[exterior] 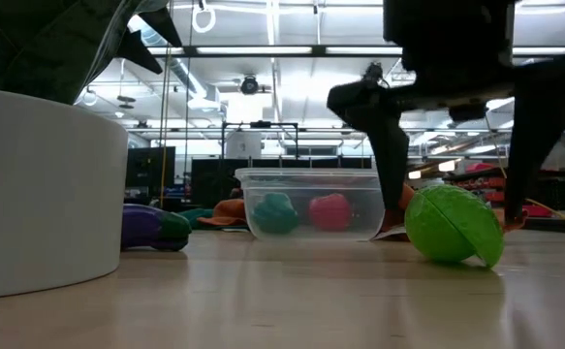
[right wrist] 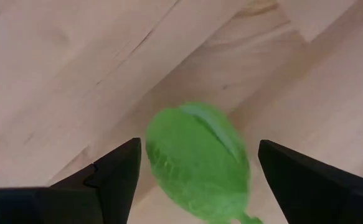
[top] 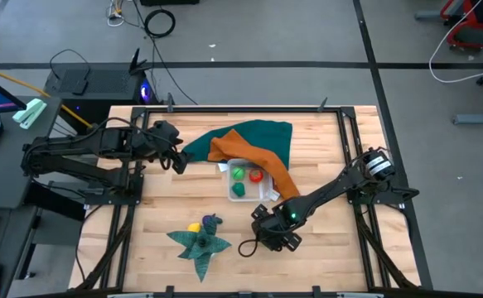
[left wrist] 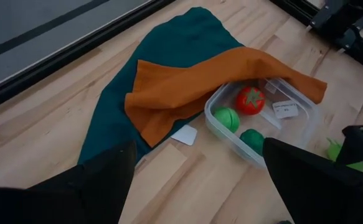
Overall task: Pick and placing Produce into tupperware
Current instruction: Put the melon into the transparent bin
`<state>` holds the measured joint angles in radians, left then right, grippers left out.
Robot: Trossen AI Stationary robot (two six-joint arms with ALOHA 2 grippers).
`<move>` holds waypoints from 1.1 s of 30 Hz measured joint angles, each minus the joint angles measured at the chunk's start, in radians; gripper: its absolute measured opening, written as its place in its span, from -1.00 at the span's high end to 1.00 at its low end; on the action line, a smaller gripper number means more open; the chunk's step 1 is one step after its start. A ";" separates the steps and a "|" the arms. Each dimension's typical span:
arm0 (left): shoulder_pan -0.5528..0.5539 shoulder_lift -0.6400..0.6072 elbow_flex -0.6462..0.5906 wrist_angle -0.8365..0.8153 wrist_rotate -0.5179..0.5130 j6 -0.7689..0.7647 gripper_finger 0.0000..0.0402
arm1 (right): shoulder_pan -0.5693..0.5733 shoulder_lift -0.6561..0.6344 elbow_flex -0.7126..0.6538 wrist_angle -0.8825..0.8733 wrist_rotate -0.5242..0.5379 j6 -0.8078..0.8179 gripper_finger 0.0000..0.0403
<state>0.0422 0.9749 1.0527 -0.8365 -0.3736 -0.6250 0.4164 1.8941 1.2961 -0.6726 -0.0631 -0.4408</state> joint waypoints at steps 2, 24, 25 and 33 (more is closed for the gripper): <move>0.000 0.000 0.000 -0.002 0.000 0.000 -0.77 | 0.000 0.016 0.000 0.001 -0.003 -0.006 -0.44; 0.000 0.000 0.000 -0.006 0.000 0.008 -0.77 | -0.009 0.022 0.000 0.010 0.005 0.002 -0.05; 0.000 0.000 0.000 -0.006 0.000 0.008 -0.77 | -0.009 0.022 0.000 0.010 0.005 0.002 -0.06; 0.000 0.000 0.000 -0.006 0.000 0.008 -0.77 | -0.008 0.022 0.000 0.009 0.034 0.006 -0.07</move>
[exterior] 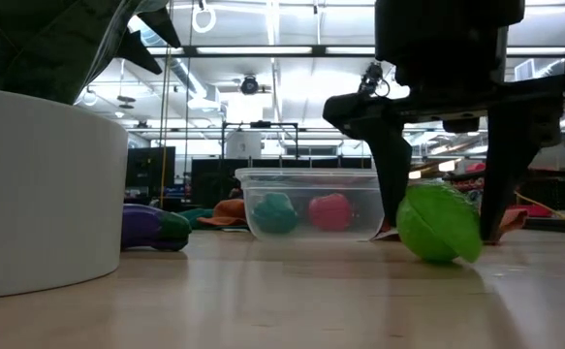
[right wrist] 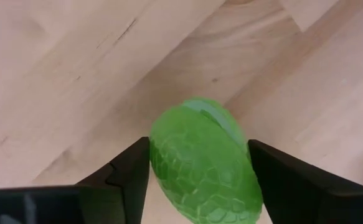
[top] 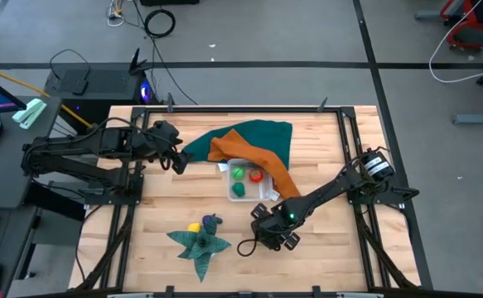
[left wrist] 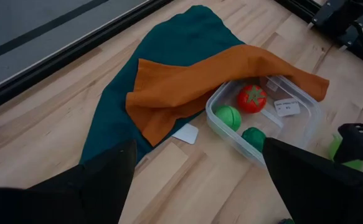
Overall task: Pick and placing Produce into tupperware
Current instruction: Put the melon into the transparent bin
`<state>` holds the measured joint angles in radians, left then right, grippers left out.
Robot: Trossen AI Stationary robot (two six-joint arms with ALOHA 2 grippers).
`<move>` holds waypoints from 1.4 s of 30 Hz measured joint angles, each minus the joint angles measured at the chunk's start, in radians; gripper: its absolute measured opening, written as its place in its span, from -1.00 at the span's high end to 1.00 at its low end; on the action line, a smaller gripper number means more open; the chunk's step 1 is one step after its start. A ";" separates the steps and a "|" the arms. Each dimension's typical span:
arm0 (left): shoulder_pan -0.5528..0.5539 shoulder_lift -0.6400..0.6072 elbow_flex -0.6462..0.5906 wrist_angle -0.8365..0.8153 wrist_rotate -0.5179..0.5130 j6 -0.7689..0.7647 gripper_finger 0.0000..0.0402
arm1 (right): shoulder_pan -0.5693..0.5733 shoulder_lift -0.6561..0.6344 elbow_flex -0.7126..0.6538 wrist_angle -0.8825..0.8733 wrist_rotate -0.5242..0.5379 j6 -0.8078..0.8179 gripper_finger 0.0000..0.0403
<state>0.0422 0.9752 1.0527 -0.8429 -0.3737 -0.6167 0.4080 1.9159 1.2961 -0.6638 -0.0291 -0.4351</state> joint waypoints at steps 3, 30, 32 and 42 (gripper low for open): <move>0.000 0.000 0.000 0.000 0.000 0.000 -0.77 | 0.000 -0.007 0.000 0.002 0.016 0.000 -0.06; 0.000 0.000 0.000 0.000 -0.008 0.000 -0.77 | -0.142 -0.236 0.004 0.098 0.260 0.034 -0.05; 0.000 0.000 0.000 0.000 -0.008 0.000 -0.77 | -0.179 -0.228 0.004 0.143 0.260 0.070 -0.05; 0.000 0.000 0.000 0.000 -0.008 0.000 -0.77 | -0.321 -0.227 0.004 0.143 0.103 0.260 -0.05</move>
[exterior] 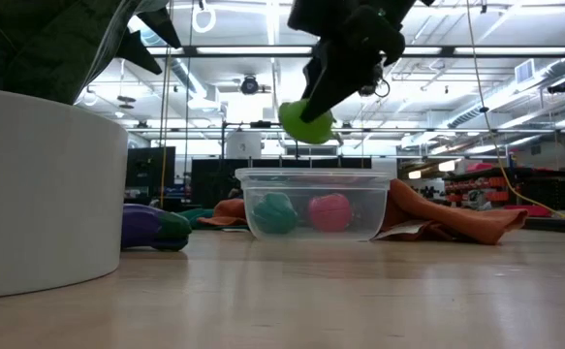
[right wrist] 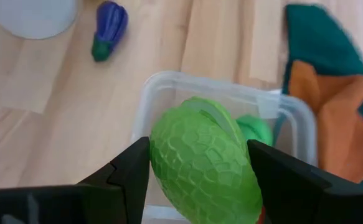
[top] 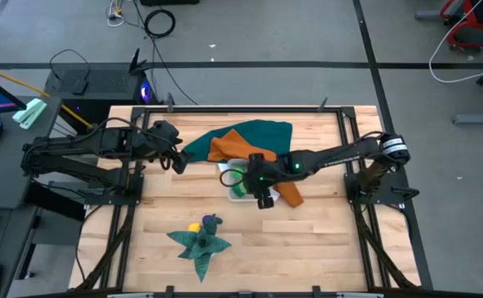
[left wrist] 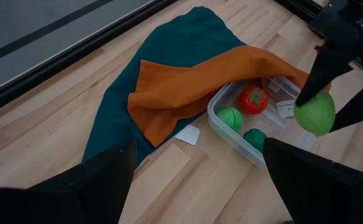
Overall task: Pick and placing Produce into tupperware
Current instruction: Put the melon into the transparent bin
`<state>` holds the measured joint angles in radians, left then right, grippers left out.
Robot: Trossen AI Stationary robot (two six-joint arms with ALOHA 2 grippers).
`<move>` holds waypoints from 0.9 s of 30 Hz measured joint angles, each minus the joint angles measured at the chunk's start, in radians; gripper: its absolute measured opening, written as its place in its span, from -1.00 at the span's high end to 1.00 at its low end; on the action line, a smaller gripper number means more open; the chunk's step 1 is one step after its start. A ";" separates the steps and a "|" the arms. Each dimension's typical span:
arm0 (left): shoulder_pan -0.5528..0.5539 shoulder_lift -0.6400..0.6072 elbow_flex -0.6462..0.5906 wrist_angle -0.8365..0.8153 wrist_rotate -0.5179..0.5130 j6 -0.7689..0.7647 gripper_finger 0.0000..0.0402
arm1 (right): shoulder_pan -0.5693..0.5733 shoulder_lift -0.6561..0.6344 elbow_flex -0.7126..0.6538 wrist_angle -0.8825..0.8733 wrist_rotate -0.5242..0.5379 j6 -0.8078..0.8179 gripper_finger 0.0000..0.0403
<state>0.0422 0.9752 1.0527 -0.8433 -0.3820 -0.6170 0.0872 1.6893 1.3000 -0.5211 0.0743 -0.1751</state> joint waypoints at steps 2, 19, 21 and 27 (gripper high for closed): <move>0.000 0.000 0.000 0.000 -0.001 0.000 -0.77 | -0.003 0.010 0.000 -0.009 -0.007 0.024 -0.05; 0.000 0.000 0.000 -0.001 -0.011 0.000 -0.77 | -0.040 0.135 0.000 -0.021 -0.026 0.044 -0.05; 0.000 0.000 0.000 -0.001 -0.010 0.000 -0.77 | -0.051 0.137 0.000 -0.018 -0.038 0.044 -0.05; 0.000 0.000 0.000 0.000 -0.010 0.000 -0.77 | -0.075 0.138 0.000 -0.056 -0.081 0.044 -0.05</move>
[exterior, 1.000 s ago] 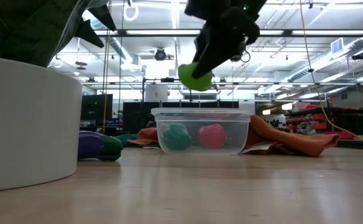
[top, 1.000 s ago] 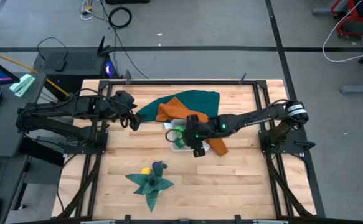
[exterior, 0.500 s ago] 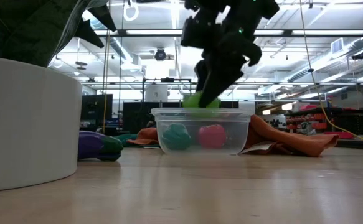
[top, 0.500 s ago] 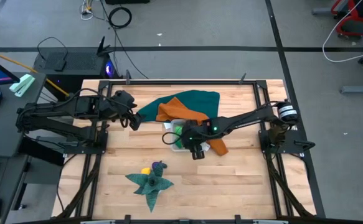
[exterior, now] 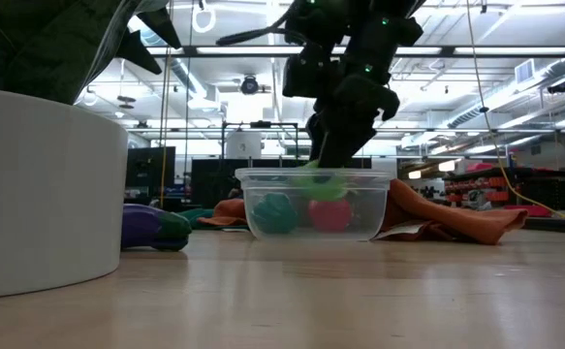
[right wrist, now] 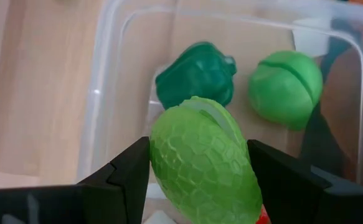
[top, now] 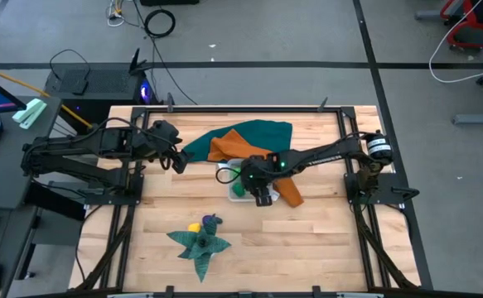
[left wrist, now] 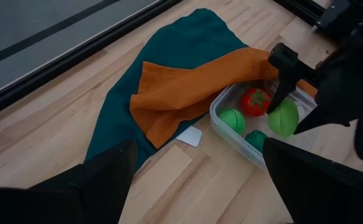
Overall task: Pick and placing Produce into tupperware
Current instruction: Put the melon into the transparent bin
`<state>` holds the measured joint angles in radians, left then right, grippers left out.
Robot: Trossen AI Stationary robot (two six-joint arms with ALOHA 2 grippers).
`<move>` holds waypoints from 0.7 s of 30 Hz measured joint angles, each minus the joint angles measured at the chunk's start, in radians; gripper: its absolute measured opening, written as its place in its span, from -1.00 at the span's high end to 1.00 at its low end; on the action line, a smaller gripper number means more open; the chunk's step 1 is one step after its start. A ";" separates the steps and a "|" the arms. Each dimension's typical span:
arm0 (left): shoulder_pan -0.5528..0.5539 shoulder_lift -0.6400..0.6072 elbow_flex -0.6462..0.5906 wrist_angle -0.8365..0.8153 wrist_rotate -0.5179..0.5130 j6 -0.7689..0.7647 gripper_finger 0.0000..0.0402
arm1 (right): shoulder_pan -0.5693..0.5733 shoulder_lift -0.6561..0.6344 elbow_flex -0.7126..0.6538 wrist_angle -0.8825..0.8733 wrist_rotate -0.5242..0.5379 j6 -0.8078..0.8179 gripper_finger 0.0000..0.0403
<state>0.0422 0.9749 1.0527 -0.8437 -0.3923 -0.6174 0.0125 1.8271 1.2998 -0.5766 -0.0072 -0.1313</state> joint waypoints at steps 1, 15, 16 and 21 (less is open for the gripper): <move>0.000 0.000 0.000 0.000 0.000 0.000 -0.77 | -0.003 0.000 0.000 -0.008 -0.001 -0.001 -0.05; 0.000 0.000 0.000 0.000 0.000 -0.002 -0.77 | -0.019 0.000 -0.031 -0.019 -0.036 -0.003 -0.05; 0.000 0.000 0.000 0.001 0.000 -0.002 -0.77 | -0.019 0.000 -0.038 -0.017 -0.037 -0.003 -0.05; 0.000 0.000 0.000 0.001 0.000 -0.006 -0.77 | -0.019 0.000 -0.055 -0.020 -0.037 -0.001 -0.05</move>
<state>0.0419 0.9752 1.0531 -0.8429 -0.3923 -0.6230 -0.0066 1.8267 1.2446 -0.5970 -0.0441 -0.1322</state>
